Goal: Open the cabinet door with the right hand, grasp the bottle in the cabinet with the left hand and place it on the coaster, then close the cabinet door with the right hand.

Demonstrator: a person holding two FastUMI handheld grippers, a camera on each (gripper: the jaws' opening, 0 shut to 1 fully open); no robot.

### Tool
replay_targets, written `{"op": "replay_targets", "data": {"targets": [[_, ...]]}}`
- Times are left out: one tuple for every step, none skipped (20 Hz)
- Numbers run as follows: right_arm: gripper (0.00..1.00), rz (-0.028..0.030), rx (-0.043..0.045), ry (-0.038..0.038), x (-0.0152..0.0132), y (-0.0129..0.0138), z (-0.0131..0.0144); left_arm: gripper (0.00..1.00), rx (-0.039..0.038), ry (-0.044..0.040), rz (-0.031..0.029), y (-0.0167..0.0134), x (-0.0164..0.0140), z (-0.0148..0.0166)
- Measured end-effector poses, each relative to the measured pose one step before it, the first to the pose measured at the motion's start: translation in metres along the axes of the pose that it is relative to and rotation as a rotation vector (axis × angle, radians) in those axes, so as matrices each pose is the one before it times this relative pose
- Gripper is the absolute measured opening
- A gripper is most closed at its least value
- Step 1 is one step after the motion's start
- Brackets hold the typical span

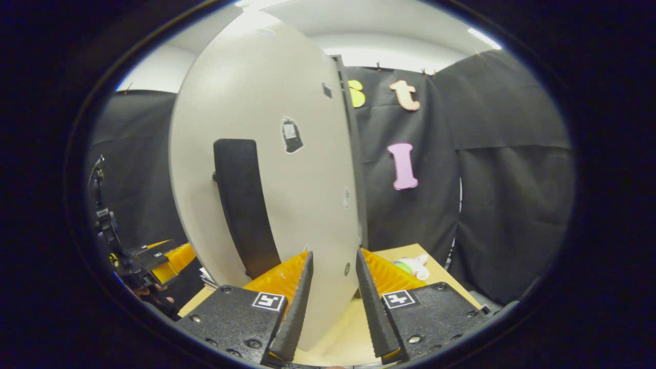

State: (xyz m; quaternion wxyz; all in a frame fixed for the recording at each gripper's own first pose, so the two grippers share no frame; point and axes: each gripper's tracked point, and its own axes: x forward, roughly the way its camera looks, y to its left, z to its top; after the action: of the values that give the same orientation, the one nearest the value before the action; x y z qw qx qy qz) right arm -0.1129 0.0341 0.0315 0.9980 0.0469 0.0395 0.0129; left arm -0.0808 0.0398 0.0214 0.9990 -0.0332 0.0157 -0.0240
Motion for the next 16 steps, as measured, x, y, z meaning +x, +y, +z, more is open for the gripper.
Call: {"op": "replay_targets", "data": {"targets": [[0.56, 0.02800, 0.00119, -0.00381, 0.00724, 0.01694, -0.00053, 0.95, -0.00191, 0.00000, -0.00221, 0.00274, -0.00021, -0.00054], [0.57, 0.02442, -0.00183, 0.00316, 0.00521, 0.01377, -0.00128, 0.95, -0.00053, -0.00118, -0.00141, 0.00266, 0.00020, -0.00004], [0.51, 0.00796, -0.01831, -0.00318, 0.00200, 0.00605, 0.00282, 0.95, 0.00110, -0.00123, 0.00091, 0.00198, -0.00028, 0.00087], [0.51, -0.00295, -0.02247, -0.00871, -0.00061, -0.00188, 0.00705, 0.95, 0.00028, -0.00132, 0.00125, 0.00285, -0.00001, 0.00133], [0.54, -0.01047, -0.01399, -0.00357, -0.00181, -0.00376, 0.00108, 0.95, -0.00346, -0.00196, 0.00103, 0.00184, -0.00026, -0.00016], [0.56, -0.00949, -0.00264, 0.00217, -0.00186, -0.00413, -0.00606, 0.95, -0.00501, -0.00343, -0.00154, 0.00040, 0.00029, 0.00101], [0.59, -0.01090, 0.00480, 0.01054, -0.00127, -0.00640, -0.00609, 0.95, -0.00191, -0.00081, 0.00175, -0.00037, 0.00092, -0.00243], [0.58, -0.00225, 0.01330, 0.00979, -0.00600, -0.00408, -0.00449, 0.95, -0.00081, 0.00246, 0.00264, 0.00016, 0.00127, -0.00233], [0.58, -0.01705, 0.01175, 0.01077, -0.00247, -0.00722, -0.00375, 0.95, -0.00071, 0.00551, 0.00093, -0.00077, 0.00043, -0.00189], [0.59, -0.02169, 0.01078, 0.00736, 0.00009, -0.01043, -0.00019, 0.95, -0.00185, 0.00351, 0.00026, -0.00175, -0.00008, -0.00164], [0.58, -0.01457, 0.01346, 0.00600, -0.00059, -0.00785, -0.00024, 0.95, -0.00108, 0.00081, -0.00359, -0.00357, 0.00114, -0.00029], [0.58, -0.01173, 0.00840, 0.00268, 0.00037, -0.00739, 0.00047, 0.95, 0.00145, -0.00126, -0.00177, -0.00322, 0.00004, 0.00140], [0.57, -0.00923, 0.00386, -0.00277, 0.00091, -0.00658, 0.00162, 0.95, 0.00290, -0.00473, -0.00518, -0.00288, 0.00022, 0.00178], [0.57, -0.00781, -0.00133, -0.00484, 0.00039, -0.00523, 0.00146, 0.95, 0.00621, -0.00280, -0.00340, -0.00359, 0.00053, 0.00162], [0.57, -0.00472, -0.00452, -0.00545, 0.00110, -0.00409, 0.00255, 0.95, 0.00682, -0.00281, -0.00264, -0.00363, -0.00041, 0.00087], [0.57, -0.00350, -0.00618, -0.00232, 0.00107, -0.00301, 0.00100, 0.95, 0.00504, -0.00166, -0.00188, -0.00348, 0.00058, 0.00066]]}}
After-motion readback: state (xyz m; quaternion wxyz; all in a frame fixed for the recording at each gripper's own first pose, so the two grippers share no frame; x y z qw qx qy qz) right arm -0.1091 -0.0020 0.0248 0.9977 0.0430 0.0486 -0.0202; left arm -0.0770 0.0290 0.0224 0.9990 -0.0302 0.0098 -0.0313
